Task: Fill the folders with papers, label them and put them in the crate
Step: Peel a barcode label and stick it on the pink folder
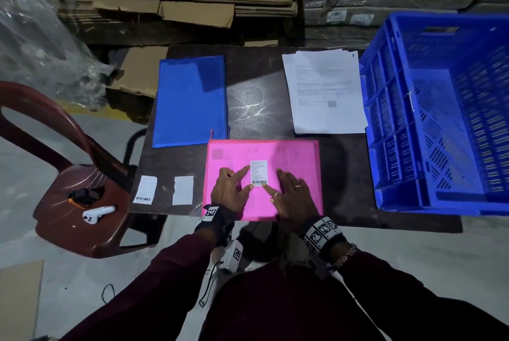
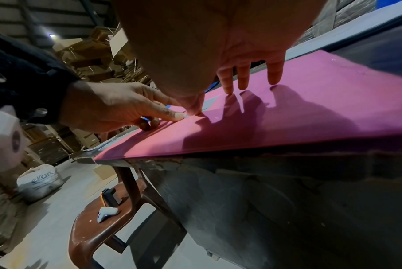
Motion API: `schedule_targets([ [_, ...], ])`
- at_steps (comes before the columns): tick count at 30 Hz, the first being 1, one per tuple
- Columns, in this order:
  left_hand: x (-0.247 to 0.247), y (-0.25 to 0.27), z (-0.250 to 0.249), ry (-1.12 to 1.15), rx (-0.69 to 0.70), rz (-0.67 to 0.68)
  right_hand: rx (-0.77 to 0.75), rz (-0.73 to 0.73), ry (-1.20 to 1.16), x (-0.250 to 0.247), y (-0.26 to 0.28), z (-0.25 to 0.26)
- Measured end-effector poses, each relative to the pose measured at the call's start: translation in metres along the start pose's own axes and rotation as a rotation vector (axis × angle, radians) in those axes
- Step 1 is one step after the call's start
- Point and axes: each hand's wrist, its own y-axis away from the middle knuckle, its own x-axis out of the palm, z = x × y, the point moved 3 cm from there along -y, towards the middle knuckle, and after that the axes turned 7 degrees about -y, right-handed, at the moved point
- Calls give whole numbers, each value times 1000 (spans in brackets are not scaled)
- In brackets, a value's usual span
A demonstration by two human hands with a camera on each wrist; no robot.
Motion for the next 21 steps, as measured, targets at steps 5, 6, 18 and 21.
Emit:
schedule_targets([
  [5, -2, -2, -4, -124, 83, 46, 44, -41, -19, 6, -2, -10],
  [6, -3, -3, -6, -155, 107, 64, 40, -55, -23, 5, -5, -10],
  [18, -11, -14, -10, -103, 36, 119, 73, -38, -18, 1, -53, -7],
  [21, -14, -7, -2, -82, 67, 140, 2, 21, -26, 11, -40, -2],
])
